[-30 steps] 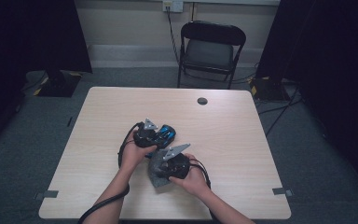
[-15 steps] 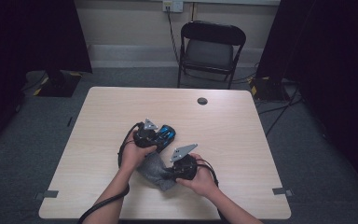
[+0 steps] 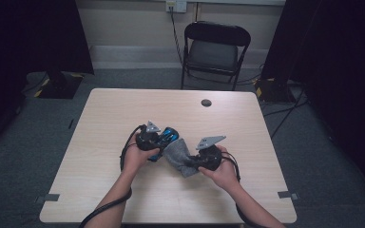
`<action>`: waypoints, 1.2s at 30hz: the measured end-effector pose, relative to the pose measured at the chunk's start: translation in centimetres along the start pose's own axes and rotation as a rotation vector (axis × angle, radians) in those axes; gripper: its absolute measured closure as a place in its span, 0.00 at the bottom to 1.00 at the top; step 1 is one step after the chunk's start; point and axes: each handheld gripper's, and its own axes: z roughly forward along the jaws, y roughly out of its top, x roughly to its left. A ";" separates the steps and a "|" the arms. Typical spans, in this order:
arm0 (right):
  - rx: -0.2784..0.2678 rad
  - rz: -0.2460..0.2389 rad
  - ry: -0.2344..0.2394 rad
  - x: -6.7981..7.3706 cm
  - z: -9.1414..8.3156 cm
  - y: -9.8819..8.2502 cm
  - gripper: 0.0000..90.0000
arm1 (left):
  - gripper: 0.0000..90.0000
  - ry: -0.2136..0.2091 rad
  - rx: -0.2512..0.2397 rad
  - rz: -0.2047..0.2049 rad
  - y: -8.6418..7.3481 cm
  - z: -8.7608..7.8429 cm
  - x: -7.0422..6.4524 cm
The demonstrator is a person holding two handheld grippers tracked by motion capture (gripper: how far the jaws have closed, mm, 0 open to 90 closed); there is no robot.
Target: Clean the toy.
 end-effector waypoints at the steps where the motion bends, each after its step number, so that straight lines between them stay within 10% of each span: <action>1: -0.003 0.013 -0.009 -0.4 -0.2 0.0 0.86 | 0.53 0.001 0.001 -0.001 0.0 0.0 0.0; 12: -0.052 0.145 -0.203 -4.5 -1.2 -0.5 0.86 | 0.53 0.000 -0.003 0.000 -0.1 0.0 0.0; 20: -0.022 0.211 -0.244 -6.2 0.3 -0.7 0.86 | 0.53 0.009 -0.004 0.013 -0.1 -0.1 0.0; 36: 0.051 0.104 -0.191 -2.8 4.0 0.2 0.86 | 0.53 0.008 -0.010 0.008 -0.2 -0.1 0.0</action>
